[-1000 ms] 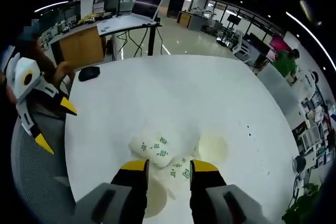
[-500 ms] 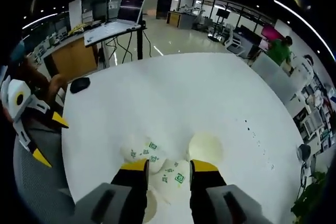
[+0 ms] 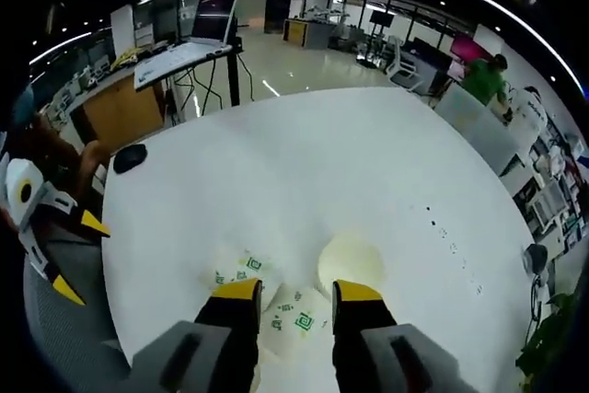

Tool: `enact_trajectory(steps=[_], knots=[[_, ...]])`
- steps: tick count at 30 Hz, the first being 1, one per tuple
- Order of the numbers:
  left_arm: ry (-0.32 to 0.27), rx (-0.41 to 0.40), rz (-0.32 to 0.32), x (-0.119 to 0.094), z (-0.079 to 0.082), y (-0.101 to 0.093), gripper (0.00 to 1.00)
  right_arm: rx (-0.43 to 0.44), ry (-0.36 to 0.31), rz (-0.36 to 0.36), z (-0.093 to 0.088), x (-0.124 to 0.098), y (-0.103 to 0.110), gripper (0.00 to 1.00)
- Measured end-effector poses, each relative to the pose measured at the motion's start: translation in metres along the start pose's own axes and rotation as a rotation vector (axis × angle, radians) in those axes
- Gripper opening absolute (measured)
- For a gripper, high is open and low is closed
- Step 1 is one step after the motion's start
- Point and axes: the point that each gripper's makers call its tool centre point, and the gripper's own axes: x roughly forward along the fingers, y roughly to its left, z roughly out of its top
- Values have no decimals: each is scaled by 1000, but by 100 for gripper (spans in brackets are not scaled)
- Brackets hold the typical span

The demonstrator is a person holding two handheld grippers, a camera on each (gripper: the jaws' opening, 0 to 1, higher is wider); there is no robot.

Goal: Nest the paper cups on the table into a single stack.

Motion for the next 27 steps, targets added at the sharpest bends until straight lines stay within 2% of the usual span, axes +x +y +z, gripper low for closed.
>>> enact_trajectory(steps=[8, 18, 24, 27], knots=[[4, 1, -3, -3, 2, -4, 60, 46, 6, 4, -7, 2, -9, 29], [5, -1, 2, -3, 3, -3, 60, 63, 31, 17, -12, 21, -17, 29], [6, -3, 7, -3, 2, -2, 60, 81, 38, 20, -7, 33, -16, 29], [6, -3, 9, -2, 2, -1, 60, 83, 53, 23, -12, 33, -12, 29]])
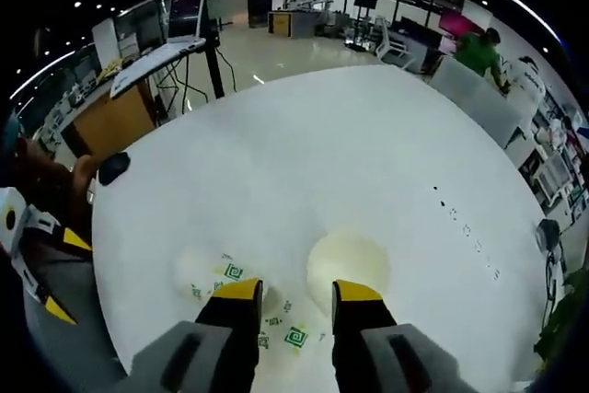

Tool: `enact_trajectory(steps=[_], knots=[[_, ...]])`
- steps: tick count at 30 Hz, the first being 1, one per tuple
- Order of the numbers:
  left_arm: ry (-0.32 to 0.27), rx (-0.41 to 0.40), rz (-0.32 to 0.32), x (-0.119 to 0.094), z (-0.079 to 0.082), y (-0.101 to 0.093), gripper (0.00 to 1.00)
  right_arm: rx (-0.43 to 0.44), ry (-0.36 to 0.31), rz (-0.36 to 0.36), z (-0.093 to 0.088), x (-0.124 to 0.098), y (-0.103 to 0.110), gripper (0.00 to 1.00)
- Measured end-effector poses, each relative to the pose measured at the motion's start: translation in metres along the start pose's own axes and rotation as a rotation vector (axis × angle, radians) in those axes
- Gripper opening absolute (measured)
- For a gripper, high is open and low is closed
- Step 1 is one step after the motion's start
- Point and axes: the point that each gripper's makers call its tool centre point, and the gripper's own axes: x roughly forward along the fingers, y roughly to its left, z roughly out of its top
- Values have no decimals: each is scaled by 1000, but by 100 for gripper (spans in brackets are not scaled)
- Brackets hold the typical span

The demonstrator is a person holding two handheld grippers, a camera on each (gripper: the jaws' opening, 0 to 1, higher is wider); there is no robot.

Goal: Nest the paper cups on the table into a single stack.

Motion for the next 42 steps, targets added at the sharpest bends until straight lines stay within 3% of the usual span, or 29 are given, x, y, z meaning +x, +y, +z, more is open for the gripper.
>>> enact_trajectory(steps=[19, 30, 36, 42], knots=[[8, 24, 25, 2, -4, 6, 59, 135, 57, 2, -5, 29, 5, 28], [17, 30, 38, 2, -4, 7, 59, 159, 74, -9, -5, 51, -10, 25], [15, 28, 40, 2, -3, 8, 60, 135, 88, -16, -2, 62, -18, 21], [17, 29, 38, 2, -3, 7, 60, 124, 89, -35, -2, 61, -20, 9]])
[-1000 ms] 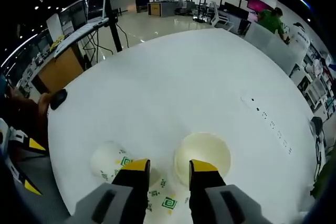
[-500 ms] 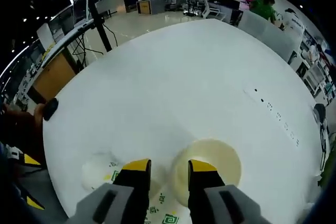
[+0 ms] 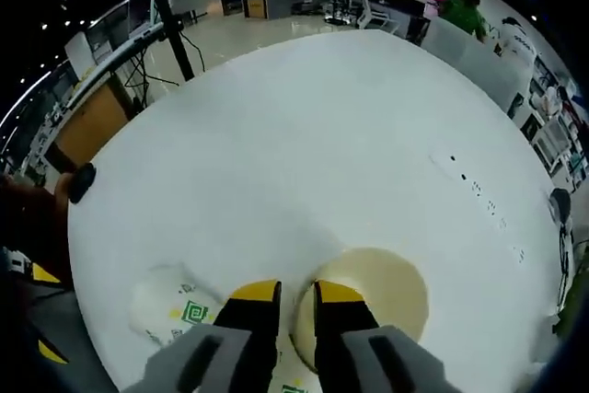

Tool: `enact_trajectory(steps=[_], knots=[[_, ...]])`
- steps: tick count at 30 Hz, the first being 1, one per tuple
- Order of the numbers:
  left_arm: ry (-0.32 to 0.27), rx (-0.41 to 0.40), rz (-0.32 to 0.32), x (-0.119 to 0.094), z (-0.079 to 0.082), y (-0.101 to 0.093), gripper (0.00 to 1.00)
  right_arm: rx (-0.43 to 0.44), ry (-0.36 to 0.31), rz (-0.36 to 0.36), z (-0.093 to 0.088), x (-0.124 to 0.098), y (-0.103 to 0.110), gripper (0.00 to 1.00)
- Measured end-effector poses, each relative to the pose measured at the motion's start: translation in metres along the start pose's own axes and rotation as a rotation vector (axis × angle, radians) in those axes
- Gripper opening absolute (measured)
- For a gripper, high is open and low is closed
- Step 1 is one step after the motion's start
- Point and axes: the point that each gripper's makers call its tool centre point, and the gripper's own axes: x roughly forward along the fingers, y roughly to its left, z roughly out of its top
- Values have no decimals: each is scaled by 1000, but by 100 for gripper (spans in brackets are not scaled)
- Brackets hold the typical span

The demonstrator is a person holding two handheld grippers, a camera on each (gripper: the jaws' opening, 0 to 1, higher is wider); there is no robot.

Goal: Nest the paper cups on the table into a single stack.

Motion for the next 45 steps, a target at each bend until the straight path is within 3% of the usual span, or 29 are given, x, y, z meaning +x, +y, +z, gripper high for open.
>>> enact_trajectory(steps=[6, 25, 29, 37, 45], knots=[[-3, -2, 0, -1, 0, 0, 59, -25, -9, -21, 2, -2, -2, 0], [-10, 4, -2, -2, 2, -1, 59, 7, -84, -59, 13, -25, -9, 0], [-13, 6, -5, -2, 3, -1, 60, 26, -104, -69, 11, -41, -10, 0], [-19, 6, -5, -1, 3, 0, 61, 33, -122, -82, 12, -51, -21, 0], [-13, 12, -7, 1, -1, 1, 61, 17, -131, -86, 11, -67, -12, 0]])
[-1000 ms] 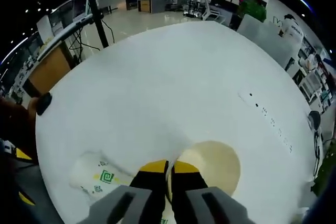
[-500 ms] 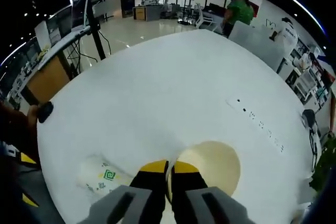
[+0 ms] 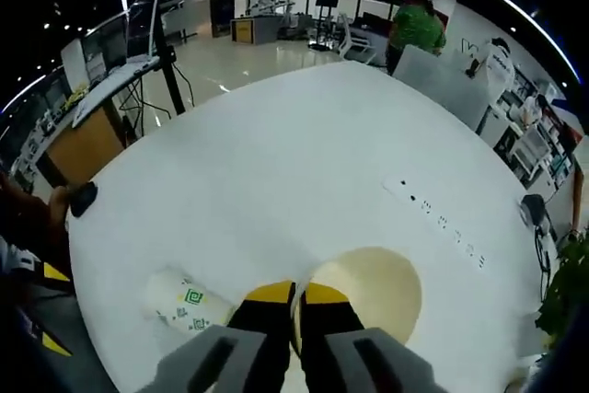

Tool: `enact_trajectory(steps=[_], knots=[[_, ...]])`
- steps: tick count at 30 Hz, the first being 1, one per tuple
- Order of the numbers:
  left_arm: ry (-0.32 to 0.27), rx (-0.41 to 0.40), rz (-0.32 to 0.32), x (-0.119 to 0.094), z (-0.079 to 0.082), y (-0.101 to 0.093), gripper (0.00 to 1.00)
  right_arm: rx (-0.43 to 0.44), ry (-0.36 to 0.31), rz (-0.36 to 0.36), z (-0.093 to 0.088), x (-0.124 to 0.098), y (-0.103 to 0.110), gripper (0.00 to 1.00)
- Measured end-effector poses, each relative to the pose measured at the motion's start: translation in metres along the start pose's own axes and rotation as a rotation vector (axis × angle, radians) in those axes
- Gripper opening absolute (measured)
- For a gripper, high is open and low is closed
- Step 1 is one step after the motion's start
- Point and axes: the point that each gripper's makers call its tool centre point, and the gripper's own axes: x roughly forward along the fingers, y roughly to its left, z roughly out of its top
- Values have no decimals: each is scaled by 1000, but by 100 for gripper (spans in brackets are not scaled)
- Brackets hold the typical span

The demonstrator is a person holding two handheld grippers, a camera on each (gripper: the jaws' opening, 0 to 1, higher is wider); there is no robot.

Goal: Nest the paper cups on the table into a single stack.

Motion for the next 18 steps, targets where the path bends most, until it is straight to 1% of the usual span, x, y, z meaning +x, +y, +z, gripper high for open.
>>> enact_trajectory(steps=[2, 5, 10, 11, 14, 16, 18], knots=[[-1, -1, 0, 0, 0, 0, 61, -7, -3, 2, -2, -6, 3, 0], [-2, -3, -1, 0, 0, 0, 62, -20, -14, 1, 0, -3, 1, 0], [-1, -2, -4, 0, -1, 0, 61, -42, -34, -2, 4, -15, 5, 0], [0, -2, -3, 0, -1, 0, 61, -49, -37, -1, 6, -14, 2, 0], [-1, -3, -3, -2, 0, -2, 61, -58, -46, 2, 8, -17, 3, 0], [-2, -4, -4, -2, 1, -2, 62, -71, -52, 4, 9, -19, 3, 0], [-2, -5, -3, -2, 1, -2, 61, -107, -51, -10, 9, -23, 4, 0]])
